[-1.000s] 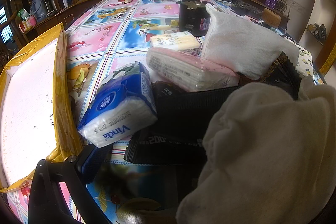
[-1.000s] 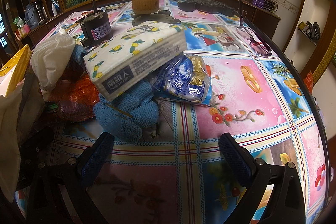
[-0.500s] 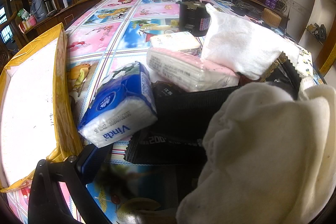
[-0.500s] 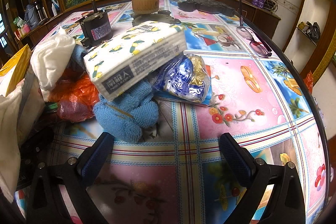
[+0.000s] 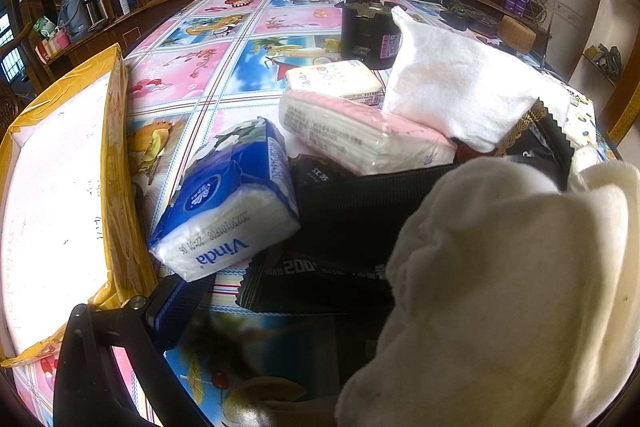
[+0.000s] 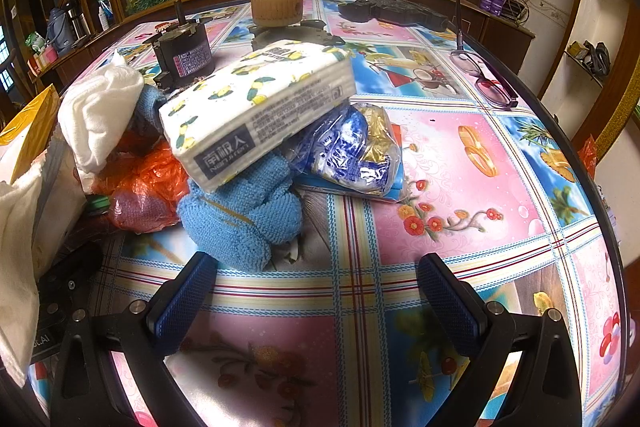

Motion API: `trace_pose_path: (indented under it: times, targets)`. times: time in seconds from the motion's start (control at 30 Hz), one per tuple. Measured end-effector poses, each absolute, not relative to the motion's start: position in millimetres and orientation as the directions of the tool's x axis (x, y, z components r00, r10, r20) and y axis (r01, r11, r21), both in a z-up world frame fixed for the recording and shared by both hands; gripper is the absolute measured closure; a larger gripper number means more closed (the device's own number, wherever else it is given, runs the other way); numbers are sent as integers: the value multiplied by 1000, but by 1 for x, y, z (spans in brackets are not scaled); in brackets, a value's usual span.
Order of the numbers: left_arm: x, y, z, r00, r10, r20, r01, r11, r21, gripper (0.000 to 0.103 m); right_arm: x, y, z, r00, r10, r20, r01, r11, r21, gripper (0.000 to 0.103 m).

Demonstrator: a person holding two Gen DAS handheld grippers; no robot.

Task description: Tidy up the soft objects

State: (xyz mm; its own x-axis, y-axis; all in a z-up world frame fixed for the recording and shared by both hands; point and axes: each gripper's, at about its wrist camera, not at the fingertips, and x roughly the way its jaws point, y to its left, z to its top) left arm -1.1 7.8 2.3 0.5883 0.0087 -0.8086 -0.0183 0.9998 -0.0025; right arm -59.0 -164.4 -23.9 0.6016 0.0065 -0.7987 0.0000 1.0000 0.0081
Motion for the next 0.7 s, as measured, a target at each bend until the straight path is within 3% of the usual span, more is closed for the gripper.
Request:
trace_pose_path:
  times: [0.57, 0.7]
  targets:
    - [-1, 3, 4, 578, 18, -816, -31, 1000, 0, 0, -60, -164, -24, 601, 3, -799, 6, 1000, 7, 1]
    - [-11, -9, 7, 538, -47, -842, 58, 998, -19, 0, -60, -171, -22, 546, 94, -832, -149, 989, 14, 1]
